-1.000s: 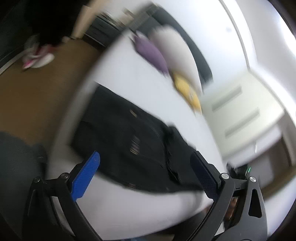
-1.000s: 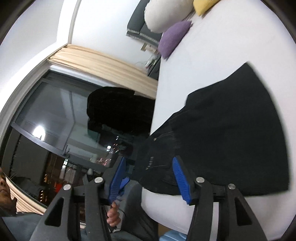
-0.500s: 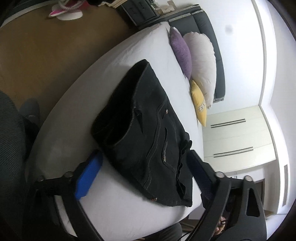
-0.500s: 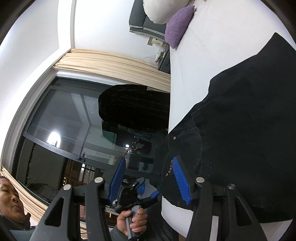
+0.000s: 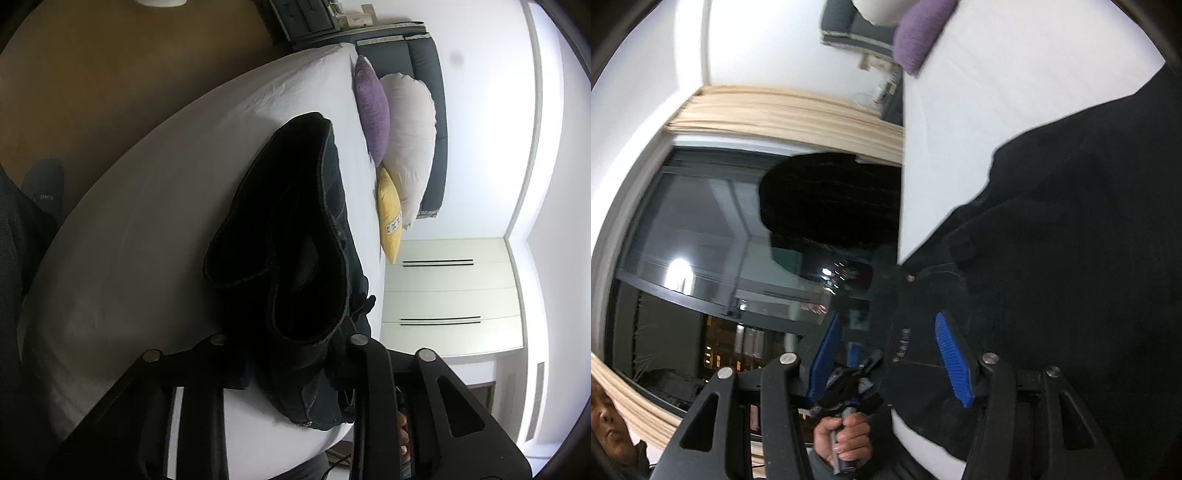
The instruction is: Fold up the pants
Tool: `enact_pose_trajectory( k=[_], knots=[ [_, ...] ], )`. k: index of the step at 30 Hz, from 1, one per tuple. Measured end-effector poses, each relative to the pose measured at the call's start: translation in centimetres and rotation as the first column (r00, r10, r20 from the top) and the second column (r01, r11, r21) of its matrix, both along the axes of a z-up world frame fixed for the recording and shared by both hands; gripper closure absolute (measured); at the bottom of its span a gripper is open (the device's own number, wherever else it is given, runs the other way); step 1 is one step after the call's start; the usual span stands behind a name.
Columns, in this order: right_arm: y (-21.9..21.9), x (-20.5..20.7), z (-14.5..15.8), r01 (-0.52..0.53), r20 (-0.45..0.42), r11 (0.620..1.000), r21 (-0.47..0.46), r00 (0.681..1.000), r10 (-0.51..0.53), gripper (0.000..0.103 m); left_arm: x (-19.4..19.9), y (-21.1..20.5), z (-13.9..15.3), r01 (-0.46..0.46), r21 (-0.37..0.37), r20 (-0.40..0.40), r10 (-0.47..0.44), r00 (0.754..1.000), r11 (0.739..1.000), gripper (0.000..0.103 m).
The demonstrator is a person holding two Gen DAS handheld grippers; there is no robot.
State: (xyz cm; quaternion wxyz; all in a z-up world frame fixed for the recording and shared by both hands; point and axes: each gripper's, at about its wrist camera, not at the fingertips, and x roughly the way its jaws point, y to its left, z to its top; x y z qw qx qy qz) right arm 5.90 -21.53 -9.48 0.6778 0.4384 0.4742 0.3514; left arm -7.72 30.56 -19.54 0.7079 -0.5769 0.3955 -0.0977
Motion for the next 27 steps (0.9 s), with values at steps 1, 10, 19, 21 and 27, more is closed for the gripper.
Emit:
enact_pose_trajectory(
  k=[1, 10, 19, 21, 27],
  knots=[
    [0.4, 0.4, -0.5, -0.015, -0.026, 0.999, -0.041, 1.000, 0.014, 0.046, 0.0, 0.0, 0.1, 0.001, 0.006, 0.001, -0.001, 1.000, 1.000, 0.083],
    [1.5, 1.1, -5.3, -0.053, -0.170, 0.975, -0.218, 0.985, 0.016, 0.078, 1.3, -2.0, 6.6, 0.046, 0.178, 0.111, -0.066, 0.992, 0.983, 0.089],
    [1.2, 0.1, -5.1, -0.018, -0.106, 0.979, -0.201, 0.994, -0.004, 0.076, 4.2, -7.2, 14.0, 0.115, 0.352, 0.212, -0.198, 0.957, 0.929, 0.089],
    [0.6, 0.0, -4.2, 0.008, -0.103, 0.983, -0.185, 0.994, -0.027, 0.059, 6.1, -9.1, 15.6, 0.132, 0.400, 0.222, -0.235, 0.946, 0.907, 0.089],
    [-4.5, -0.3, -0.4, 0.104, -0.005, 0.990, -0.093, 0.994, -0.105, 0.021, 8.8, -18.3, 20.3, 0.224, 0.572, 0.244, -0.424, 0.872, 0.789, 0.089]
  ],
)
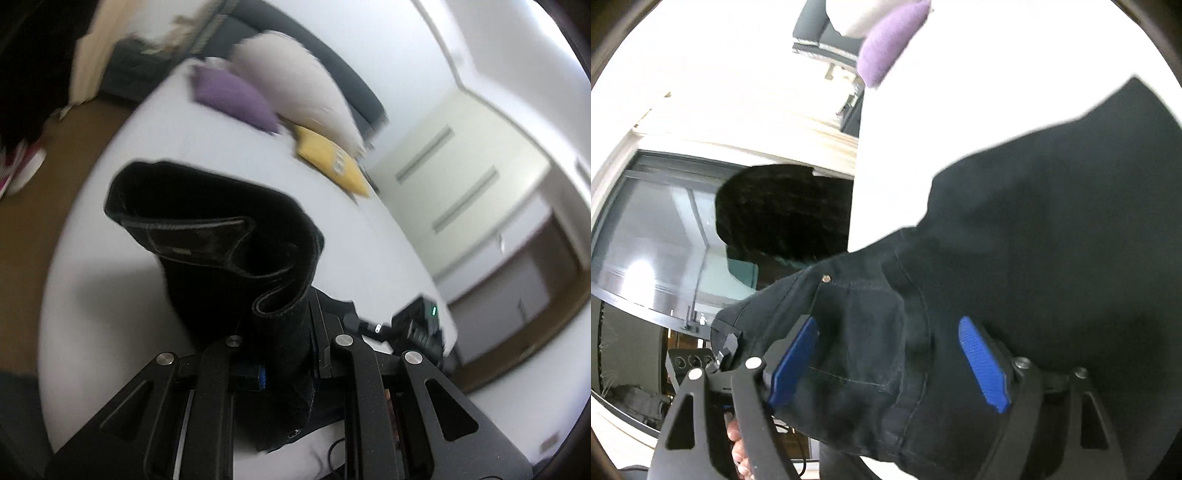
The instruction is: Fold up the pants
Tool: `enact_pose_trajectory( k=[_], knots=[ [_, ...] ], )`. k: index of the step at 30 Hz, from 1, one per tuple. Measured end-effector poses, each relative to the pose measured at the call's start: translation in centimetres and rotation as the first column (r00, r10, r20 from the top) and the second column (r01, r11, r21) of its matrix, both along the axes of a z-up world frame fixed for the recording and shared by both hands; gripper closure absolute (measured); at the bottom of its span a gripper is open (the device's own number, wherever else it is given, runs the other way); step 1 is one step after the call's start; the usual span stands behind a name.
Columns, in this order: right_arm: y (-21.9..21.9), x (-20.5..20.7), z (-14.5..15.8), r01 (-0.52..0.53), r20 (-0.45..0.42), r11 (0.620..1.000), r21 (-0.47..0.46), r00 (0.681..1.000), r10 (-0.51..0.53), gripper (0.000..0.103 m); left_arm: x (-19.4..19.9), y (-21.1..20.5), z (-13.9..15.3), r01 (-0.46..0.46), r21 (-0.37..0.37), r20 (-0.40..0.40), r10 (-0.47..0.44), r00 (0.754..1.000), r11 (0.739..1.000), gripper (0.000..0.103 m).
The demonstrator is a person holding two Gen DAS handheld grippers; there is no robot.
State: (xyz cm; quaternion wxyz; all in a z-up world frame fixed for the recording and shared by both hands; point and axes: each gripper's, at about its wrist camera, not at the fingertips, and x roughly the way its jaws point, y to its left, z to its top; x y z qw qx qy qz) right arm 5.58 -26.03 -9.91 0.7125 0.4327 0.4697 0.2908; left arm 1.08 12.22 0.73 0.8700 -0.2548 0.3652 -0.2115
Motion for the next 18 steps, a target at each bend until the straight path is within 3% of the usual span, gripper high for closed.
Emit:
enact_pose_trajectory(
  k=[4, 9, 13, 18],
  knots=[
    [-3.1, 0.1, 2.5, -0.024, 0.028, 0.999, 0.038, 0.999, 0.023, 0.021, 1.4, -8.5, 0.3, 0.131, 0.144, 0.022, -0.136, 0.991, 0.981, 0.089],
    [-4.6, -0.5, 6.5, -0.081, 0.096, 0.996, -0.036, 0.992, 0.084, 0.016, 1.8, -18.5, -3.4, 0.273, 0.320, -0.014, -0.284, 0.959, 0.907, 0.089],
    [-4.6, -1.1, 4.5, -0.095, 0.010, 0.989, -0.111, 0.995, 0.097, 0.015, 1.0, -24.0, -5.9, 0.352, 0.438, -0.060, -0.364, 0.929, 0.827, 0.089],
    [-4.4, -2.1, 2.6, -0.105, -0.034, 0.983, -0.151, 0.994, 0.101, 0.017, 0.2, -26.9, -7.4, 0.362, 0.544, -0.058, -0.396, 0.916, 0.757, 0.089]
  ],
)
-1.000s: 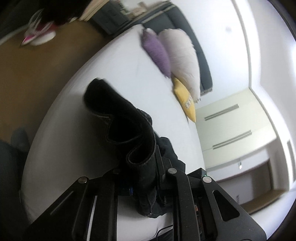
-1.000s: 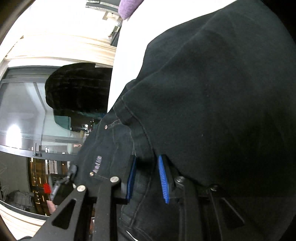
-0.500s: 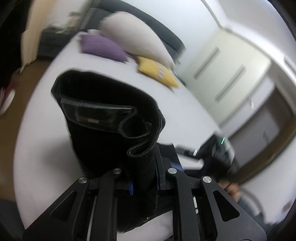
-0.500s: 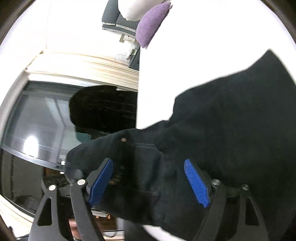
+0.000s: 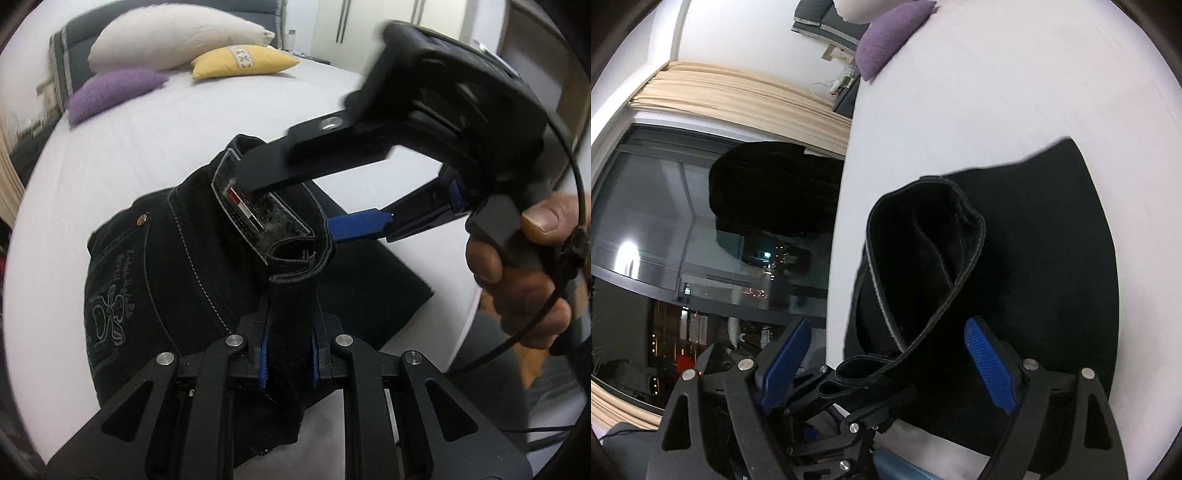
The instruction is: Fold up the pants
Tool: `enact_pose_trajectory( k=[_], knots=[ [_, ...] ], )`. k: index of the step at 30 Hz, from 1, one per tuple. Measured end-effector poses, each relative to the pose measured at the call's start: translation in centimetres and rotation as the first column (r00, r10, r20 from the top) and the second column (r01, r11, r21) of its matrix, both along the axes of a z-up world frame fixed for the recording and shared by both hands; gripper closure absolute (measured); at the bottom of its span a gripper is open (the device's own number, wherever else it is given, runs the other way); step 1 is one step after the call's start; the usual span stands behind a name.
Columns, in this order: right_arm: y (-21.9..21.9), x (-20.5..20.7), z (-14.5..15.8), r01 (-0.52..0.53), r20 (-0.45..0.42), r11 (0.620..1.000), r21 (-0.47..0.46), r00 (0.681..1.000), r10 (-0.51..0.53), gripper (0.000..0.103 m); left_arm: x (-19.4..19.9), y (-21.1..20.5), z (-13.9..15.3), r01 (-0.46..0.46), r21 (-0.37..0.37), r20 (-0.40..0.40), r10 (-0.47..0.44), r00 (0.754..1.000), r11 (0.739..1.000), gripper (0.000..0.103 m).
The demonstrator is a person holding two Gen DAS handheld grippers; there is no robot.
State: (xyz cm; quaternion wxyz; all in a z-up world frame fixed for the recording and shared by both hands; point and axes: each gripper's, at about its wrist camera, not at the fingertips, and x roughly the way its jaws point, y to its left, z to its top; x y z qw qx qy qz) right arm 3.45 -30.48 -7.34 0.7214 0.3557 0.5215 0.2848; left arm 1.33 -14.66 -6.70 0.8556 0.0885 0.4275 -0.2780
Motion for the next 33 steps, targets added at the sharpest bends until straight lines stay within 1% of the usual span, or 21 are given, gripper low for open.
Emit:
enact_pose_trajectory(
  k=[2, 3, 4, 5, 6, 7, 8, 10, 12, 16, 18, 22, 24, 26, 27, 28, 29, 30, 31, 32, 33],
  knots=[
    [0.4, 0.2, -0.3, -0.016, -0.016, 0.999, -0.051, 1.000, 0.016, 0.026, -1.0, -1.0, -0.1, 0.016, 0.047, 0.044, -0.018, 0.999, 0.999, 0.089],
    [0.6, 0.5, -0.5, -0.026, -0.029, 0.997, -0.073, 0.999, 0.024, 0.036, -3.0, -1.1, -0.2, 0.024, 0.064, 0.059, -0.028, 0.998, 0.998, 0.089],
    [0.7, 0.7, -0.7, -0.039, -0.041, 0.995, -0.094, 0.999, 0.035, 0.046, -3.2, -1.6, -0.3, 0.029, 0.079, 0.070, -0.035, 0.997, 0.996, 0.089],
    [1.0, 0.9, -0.9, -0.052, -0.046, 0.992, -0.118, 0.998, 0.047, 0.053, -3.3, -2.0, -0.5, 0.038, 0.091, 0.073, -0.044, 0.996, 0.995, 0.089],
    [1.4, 1.0, -0.9, -0.063, -0.036, 0.987, -0.147, 0.998, 0.058, 0.068, -3.4, -2.4, -0.8, 0.043, 0.099, 0.070, -0.050, 0.996, 0.994, 0.089],
    [1.4, 1.0, -0.7, -0.066, -0.025, 0.982, -0.179, 0.998, 0.063, 0.079, -3.8, -2.0, -1.2, 0.044, 0.100, 0.072, -0.051, 0.996, 0.994, 0.089],
    [1.2, 0.8, -0.4, -0.067, -0.016, 0.978, -0.196, 0.998, 0.065, 0.082, -4.3, -1.7, -1.4, 0.047, 0.100, 0.071, -0.055, 0.996, 0.994, 0.089],
    [1.0, 0.6, 0.0, -0.065, 0.006, 0.975, -0.212, 0.998, 0.068, 0.084, -4.6, -2.2, -1.4, 0.057, 0.096, 0.073, -0.064, 0.995, 0.994, 0.089],
    [0.0, 0.7, 0.5, -0.061, 0.029, 0.973, -0.222, 0.997, 0.069, 0.085, -5.1, -2.2, -1.0, 0.068, 0.095, 0.081, -0.076, 0.994, 0.993, 0.089],
    [-1.6, 0.8, 1.3, -0.056, 0.058, 0.976, -0.213, 0.996, 0.070, 0.085, -5.3, -3.9, -0.6, 0.089, 0.098, 0.098, -0.099, 0.990, 0.991, 0.089],
    [-2.5, 0.8, 1.2, -0.049, 0.068, 0.979, -0.200, 0.996, 0.064, 0.085, -5.2, -4.7, -0.5, 0.094, 0.102, 0.100, -0.104, 0.990, 0.990, 0.089],
    [-4.4, 0.9, -0.1, -0.029, 0.051, 0.984, -0.179, 0.998, 0.039, 0.085, -5.7, -6.7, -1.7, 0.115, 0.140, 0.096, -0.129, 0.987, 0.984, 0.089],
    [-5.1, 0.8, -1.3, -0.022, 0.035, 0.987, -0.160, 0.999, 0.028, 0.085, -6.3, -7.5, -2.6, 0.127, 0.160, 0.086, -0.142, 0.986, 0.979, 0.089],
    [-5.9, 0.9, -3.3, -0.023, -0.005, 0.991, -0.133, 1.000, 0.023, 0.085, -6.2, -8.2, -4.1, 0.134, 0.183, 0.059, -0.147, 0.987, 0.974, 0.088],
    [-5.9, 1.1, -4.4, -0.023, -0.030, 0.992, -0.123, 0.999, 0.020, 0.084, -4.2, -8.5, -4.6, 0.139, 0.196, 0.042, -0.150, 0.988, 0.971, 0.084],
    [-6.0, 1.2, -5.8, -0.009, -0.056, 0.995, -0.102, 0.998, 0.004, 0.083, -4.3, -8.9, -5.5, 0.146, 0.218, 0.041, -0.158, 0.987, 0.965, 0.083],
    [-6.5, 1.1, -6.6, 0.011, -0.067, 0.999, -0.053, 0.998, -0.014, 0.084, -4.7, -9.0, -5.8, 0.147, 0.224, 0.063, -0.165, 0.984, 0.964, 0.083],
    [-6.9, 1.0, -6.7, 0.020, -0.060, 1.000, -0.022, 0.998, -0.022, 0.084, -4.8, -9.0, -5.6, 0.151, 0.213, 0.070, -0.169, 0.983, 0.965, 0.080],
    [-6.9, 0.8, -6.6, 0.023, -0.047, 1.000, -0.007, 0.999, -0.023, 0.082, -4.8, -8.5, -5.1, 0.168, 0.174, 0.043, -0.178, 0.983, 0.970, 0.075],
    [-6.6, 0.6, -6.4, 0.025, -0.038, 1.000, -0.007, 0.999, -0.026, 0.081, -4.8, -8.2, -4.6, 0.176, 0.139, 0.011, -0.179, 0.984, 0.975, 0.073],
    [-6.8, 0.3, -6.2, 0.034, -0.030, 0.999, -0.010, 0.999, -0.034, 0.077, -4.6, -7.5, -4.2, 0.175, 0.100, -0.024, -0.173, 0.985, 0.980, 0.064]
  ],
)
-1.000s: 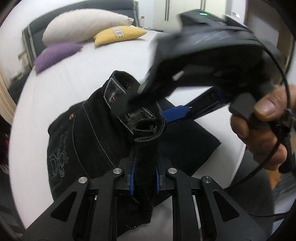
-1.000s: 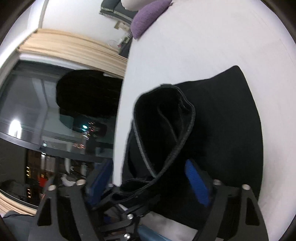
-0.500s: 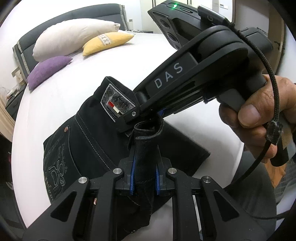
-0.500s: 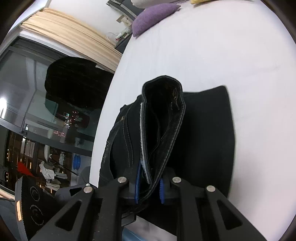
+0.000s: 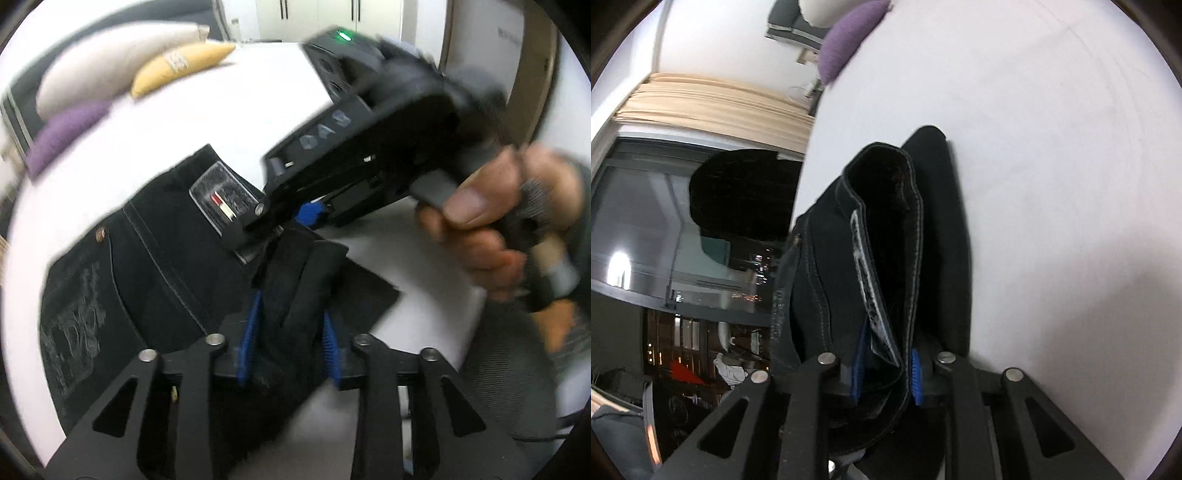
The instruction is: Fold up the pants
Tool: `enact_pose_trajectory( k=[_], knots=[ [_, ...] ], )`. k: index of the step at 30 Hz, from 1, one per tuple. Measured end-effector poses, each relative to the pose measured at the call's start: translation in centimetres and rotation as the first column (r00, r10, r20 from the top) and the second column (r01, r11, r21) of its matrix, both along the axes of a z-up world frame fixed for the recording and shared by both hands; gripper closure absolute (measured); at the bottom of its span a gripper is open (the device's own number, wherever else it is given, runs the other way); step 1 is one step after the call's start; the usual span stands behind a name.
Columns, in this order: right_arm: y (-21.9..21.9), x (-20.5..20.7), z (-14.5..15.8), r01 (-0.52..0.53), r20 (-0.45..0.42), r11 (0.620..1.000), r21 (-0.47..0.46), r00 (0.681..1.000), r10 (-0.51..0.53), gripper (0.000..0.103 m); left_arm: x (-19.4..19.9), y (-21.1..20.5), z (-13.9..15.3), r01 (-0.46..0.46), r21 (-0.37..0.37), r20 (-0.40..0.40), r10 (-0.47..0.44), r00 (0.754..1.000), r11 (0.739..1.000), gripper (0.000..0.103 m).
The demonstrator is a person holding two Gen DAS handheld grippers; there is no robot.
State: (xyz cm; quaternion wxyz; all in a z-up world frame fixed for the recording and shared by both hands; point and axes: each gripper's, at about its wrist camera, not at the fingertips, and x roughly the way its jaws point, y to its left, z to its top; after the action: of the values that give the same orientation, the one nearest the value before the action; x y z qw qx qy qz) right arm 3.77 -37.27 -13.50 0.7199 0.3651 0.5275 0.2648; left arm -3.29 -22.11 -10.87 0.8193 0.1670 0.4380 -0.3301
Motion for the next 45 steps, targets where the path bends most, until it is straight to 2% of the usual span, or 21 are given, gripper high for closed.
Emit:
enact_pose_trajectory(
  k=[1, 3, 7, 9, 12, 14, 17, 18, 19, 21, 23, 24, 27, 30, 31, 33, 36, 38, 40, 42, 45],
  knots=[
    [-0.4, -0.3, 0.3, 0.014, 0.007, 1.000, -0.007, 1.000, -0.014, 0.074, -0.1, 1.1, 0.9, -0.016, -0.052, -0.049, 0.013, 0.999, 0.999, 0.046],
    [-1.2, -0.9, 1.0, 0.053, 0.013, 0.998, -0.041, 0.999, -0.053, 0.069, -0.7, 3.1, 2.6, -0.046, -0.123, -0.055, 0.039, 0.998, 0.991, 0.035],
    [-2.5, -2.6, 3.5, 0.147, 0.029, 0.975, -0.164, 0.989, -0.144, 0.063, 0.4, 8.5, 4.7, -0.156, -0.223, -0.053, 0.148, 0.988, 0.962, 0.035],
    [-1.9, -3.6, 5.6, 0.138, 0.087, 0.986, -0.089, 0.988, -0.131, 0.063, 1.4, 11.3, 4.6, -0.218, -0.259, -0.059, 0.209, 0.976, 0.941, 0.035],
    [1.5, -4.3, 8.2, 0.037, 0.180, 0.999, -0.002, 0.983, -0.036, 0.063, 5.5, 13.8, 3.8, -0.285, -0.277, -0.101, 0.268, 0.958, 0.918, 0.036],
    [4.1, -4.3, 8.0, -0.038, 0.190, 0.999, -0.010, 0.981, 0.039, 0.063, 6.6, 14.6, 3.0, -0.303, -0.285, -0.125, 0.278, 0.952, 0.909, 0.036],
    [5.8, -4.1, 4.6, -0.064, 0.082, 0.996, -0.059, 0.994, 0.069, 0.063, 7.6, 14.2, 0.3, -0.303, -0.268, -0.174, 0.263, 0.949, 0.915, 0.037],
    [5.6, -4.2, 2.6, -0.056, 0.025, 0.993, -0.102, 0.998, 0.059, 0.074, 7.1, 14.1, -0.4, -0.308, -0.257, -0.189, 0.265, 0.946, 0.916, 0.037],
    [4.8, -4.4, 1.2, -0.025, -0.001, 0.995, -0.100, 1.000, 0.025, 0.103, 7.1, 14.0, -1.4, -0.305, -0.251, -0.200, 0.259, 0.945, 0.919, 0.037],
    [3.0, -5.1, 0.1, 0.045, -0.024, 0.999, -0.008, 0.999, -0.045, 0.103, 6.9, 13.9, -2.3, -0.274, -0.237, -0.177, 0.236, 0.955, 0.932, 0.037],
    [2.5, -5.9, 0.6, 0.062, -0.011, 0.997, -0.052, 0.998, -0.062, 0.103, 7.1, 14.2, -1.7, -0.278, -0.254, -0.193, 0.233, 0.953, 0.926, 0.037],
    [2.4, -6.2, 1.1, 0.063, -0.011, 0.995, -0.078, 0.998, -0.064, 0.103, 7.4, 14.9, -0.9, -0.294, -0.284, -0.207, 0.241, 0.948, 0.913, 0.038],
    [3.1, -5.8, 4.1, 0.062, 0.044, 0.992, -0.109, 0.997, -0.058, 0.093, 8.3, 15.6, 1.7, -0.276, -0.338, -0.137, 0.244, 0.960, 0.900, 0.038],
    [4.9, -3.4, 6.9, 0.035, 0.121, 0.997, -0.075, 0.992, -0.025, 0.080, 11.6, 16.2, 1.9, -0.282, -0.345, -0.115, 0.258, 0.959, 0.895, 0.038],
    [5.5, -2.3, 7.3, 0.023, 0.135, 0.997, -0.071, 0.991, -0.014, 0.071, 12.8, 16.4, 1.4, -0.295, -0.342, -0.128, 0.266, 0.955, 0.892, 0.038],
    [7.2, 0.3, 7.6, -0.011, 0.155, 0.998, -0.063, 0.988, 0.020, 0.067, 15.8, 16.8, -0.2, -0.342, -0.329, -0.196, 0.291, 0.936, 0.880, 0.038],
    [8.2, 3.3, 5.1, 0.006, 0.096, 0.995, -0.099, 0.995, 0.004, 0.045, 18.4, 17.9, -2.1, -0.383, -0.345, -0.285, 0.293, 0.913, 0.857, 0.038],
    [7.5, 4.9, 2.1, 0.040, 0.003, 0.991, -0.128, 0.999, -0.040, 0.054, 19.1, 17.6, -2.9, -0.373, -0.324, -0.283, 0.287, 0.915, 0.870, 0.038],
    [6.6, 5.2, 0.8, 0.097, -0.039, 0.990, -0.101, 0.994, -0.101, 0.091, 19.3, 17.2, -3.4, -0.356, -0.301, -0.270, 0.279, 0.922, 0.885, 0.039],
    [6.0, 3.9, 1.1, 0.116, -0.034, 0.991, -0.073, 0.992, -0.118, 0.093, 18.7, 17.8, -2.7, -0.348, -0.318, -0.256, 0.274, 0.927, 0.882, 0.039],
    [5.9, 1.8, 2.2, 0.072, 0.003, 0.995, -0.074, 0.997, -0.072, 0.087, 16.4, 18.7, -1.2, -0.315, -0.346, -0.239, 0.242, 0.940, 0.884, 0.038]
  ],
)
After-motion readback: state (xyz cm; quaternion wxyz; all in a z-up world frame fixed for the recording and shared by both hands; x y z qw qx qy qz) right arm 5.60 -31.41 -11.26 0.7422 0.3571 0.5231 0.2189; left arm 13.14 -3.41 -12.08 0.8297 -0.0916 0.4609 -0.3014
